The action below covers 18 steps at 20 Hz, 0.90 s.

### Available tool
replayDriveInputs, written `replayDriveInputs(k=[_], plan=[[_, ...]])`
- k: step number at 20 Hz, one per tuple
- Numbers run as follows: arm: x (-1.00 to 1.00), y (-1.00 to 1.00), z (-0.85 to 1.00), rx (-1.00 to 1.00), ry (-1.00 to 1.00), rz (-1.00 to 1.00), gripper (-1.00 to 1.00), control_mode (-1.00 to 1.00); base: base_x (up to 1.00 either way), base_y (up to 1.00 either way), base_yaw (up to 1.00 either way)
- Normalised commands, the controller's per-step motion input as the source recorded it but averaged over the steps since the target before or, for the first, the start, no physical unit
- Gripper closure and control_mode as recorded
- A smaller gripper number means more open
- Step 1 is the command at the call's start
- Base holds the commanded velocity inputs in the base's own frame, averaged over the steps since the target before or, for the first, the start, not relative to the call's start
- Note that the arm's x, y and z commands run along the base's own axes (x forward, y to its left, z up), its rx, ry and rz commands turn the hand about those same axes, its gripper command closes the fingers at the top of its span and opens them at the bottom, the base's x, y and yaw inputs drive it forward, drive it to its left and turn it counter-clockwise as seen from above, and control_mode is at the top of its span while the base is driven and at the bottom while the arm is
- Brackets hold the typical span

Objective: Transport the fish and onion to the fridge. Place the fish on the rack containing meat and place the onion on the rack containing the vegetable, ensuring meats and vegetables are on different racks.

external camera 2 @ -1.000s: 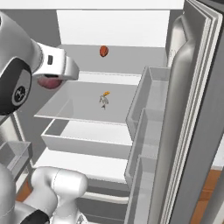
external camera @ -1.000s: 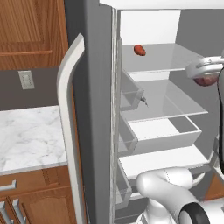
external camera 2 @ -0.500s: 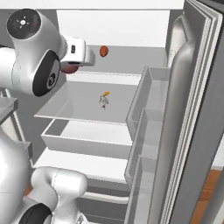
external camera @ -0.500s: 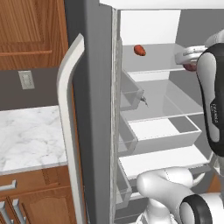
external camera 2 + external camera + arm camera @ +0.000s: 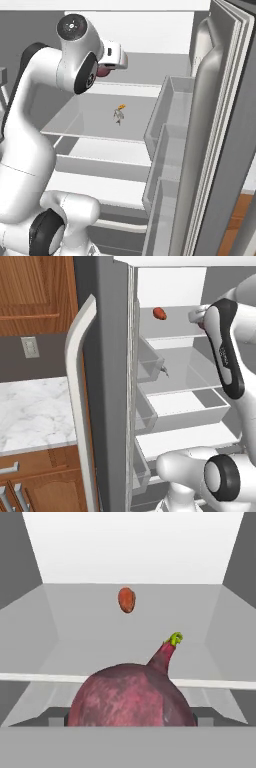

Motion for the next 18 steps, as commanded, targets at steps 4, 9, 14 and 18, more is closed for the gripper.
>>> replayDriveInputs(k=[4, 9, 14, 18], plan=[[0.8, -0.24, -0.26, 0.0, 0.0, 0.0, 1.0, -1.0, 0.0, 0.0, 0.0], [0.86, -0.23, -0.28, 0.0, 0.0, 0.0, 1.0, -1.0, 0.0, 0.0, 0.0], [0.65, -0.24, -0.17, 0.0, 0.01, 0.01, 1.0, -1.0, 0.0, 0.0, 0.0], [0.68, -0.16, -0.15, 0.0, 0.04, 0.01, 1.0, -1.0, 0.0, 0.0, 0.0]])
